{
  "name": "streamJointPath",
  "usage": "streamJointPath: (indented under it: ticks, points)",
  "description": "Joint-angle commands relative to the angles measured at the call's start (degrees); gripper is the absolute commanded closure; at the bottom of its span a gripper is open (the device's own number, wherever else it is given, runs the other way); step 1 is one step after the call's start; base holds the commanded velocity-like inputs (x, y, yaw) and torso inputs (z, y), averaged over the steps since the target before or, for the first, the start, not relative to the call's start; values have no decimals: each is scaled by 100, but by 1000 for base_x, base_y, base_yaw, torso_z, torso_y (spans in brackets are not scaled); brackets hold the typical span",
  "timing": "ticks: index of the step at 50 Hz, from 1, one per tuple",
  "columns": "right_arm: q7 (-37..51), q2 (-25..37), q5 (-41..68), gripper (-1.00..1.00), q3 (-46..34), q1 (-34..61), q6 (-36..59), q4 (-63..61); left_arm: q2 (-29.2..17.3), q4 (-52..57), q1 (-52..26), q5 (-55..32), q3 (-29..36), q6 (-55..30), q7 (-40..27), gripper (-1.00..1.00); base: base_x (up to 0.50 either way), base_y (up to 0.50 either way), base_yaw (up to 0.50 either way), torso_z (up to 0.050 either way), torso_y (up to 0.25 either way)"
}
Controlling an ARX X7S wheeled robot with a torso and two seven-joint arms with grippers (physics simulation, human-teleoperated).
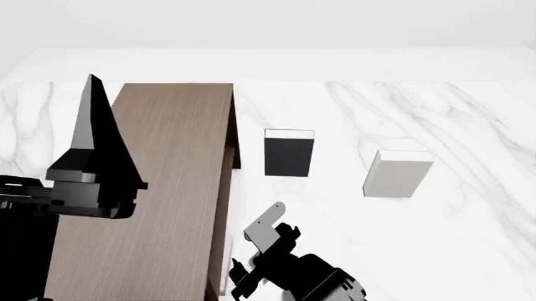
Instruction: Pick up the book on the right and place it under the cabinet shelf.
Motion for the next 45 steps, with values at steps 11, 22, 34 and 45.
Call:
streamJointPath:
  ticks: [11,22,34,45]
  points:
    - [-305,-75,771,-100,-451,-63,332,-305,1,9,13,-4,-21,-4,3,-100,0,0,0,0,-1]
    - [-219,-91,881,-100,-503,74,174,-96,26,19,8,-7,-19,-32,17,-100,0,0,0,0,-2]
    - [24,197,1057,-100,-346,212,329,-409,14,29,19,-6,-34,-30,12,-100,0,0,0,0,-2]
    - [189,514,1188,-100,-121,271,406,-629,33,38,13,-4,-31,-68,24,-100,-3,-7,-13,0,2]
